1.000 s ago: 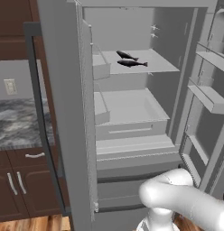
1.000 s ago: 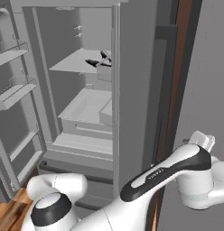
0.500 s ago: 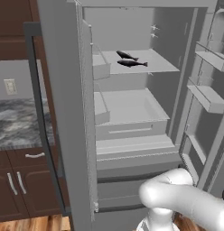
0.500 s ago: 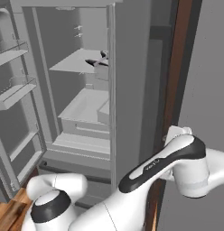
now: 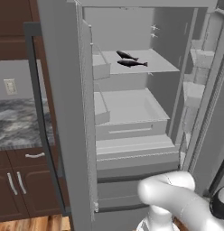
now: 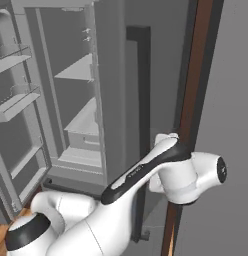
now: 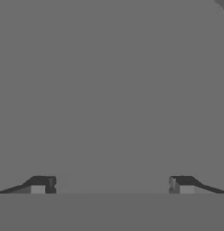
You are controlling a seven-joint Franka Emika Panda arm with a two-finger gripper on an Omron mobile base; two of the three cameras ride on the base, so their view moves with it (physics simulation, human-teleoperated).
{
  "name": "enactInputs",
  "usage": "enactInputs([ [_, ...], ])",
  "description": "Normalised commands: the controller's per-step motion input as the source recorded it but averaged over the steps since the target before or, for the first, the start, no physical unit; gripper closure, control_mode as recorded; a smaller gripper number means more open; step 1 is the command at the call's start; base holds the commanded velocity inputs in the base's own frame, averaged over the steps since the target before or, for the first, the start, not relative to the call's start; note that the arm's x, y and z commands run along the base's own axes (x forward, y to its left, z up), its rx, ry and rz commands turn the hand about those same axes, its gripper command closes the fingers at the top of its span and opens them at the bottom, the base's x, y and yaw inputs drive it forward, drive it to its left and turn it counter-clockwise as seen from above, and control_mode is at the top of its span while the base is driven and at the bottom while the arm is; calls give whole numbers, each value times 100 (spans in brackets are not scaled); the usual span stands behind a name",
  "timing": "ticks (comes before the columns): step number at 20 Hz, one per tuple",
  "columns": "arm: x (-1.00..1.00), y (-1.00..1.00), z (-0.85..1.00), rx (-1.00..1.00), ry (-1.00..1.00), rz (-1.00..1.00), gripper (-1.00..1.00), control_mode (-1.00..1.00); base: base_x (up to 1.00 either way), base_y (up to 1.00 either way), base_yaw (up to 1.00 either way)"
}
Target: Place the fish on the counter behind the older fish on the same shelf of the fridge to maintain FIFO order. Close the fridge door when finished.
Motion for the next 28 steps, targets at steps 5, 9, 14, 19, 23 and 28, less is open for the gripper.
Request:
enactInputs([
  [5,31,90,9,-6,-1,-18,-100,-100,0,0,0],
  [9,69,69,4,-3,0,-20,-100,-100,0,0,0],
  [14,83,42,13,-1,0,-13,-100,-100,0,0,0],
  [19,86,35,4,-1,0,-13,-100,-100,0,0,0],
  [23,77,23,0,0,0,-13,-100,-100,0,0,0],
  [28,49,2,-10,-2,6,-8,-100,-100,0,0,0],
])
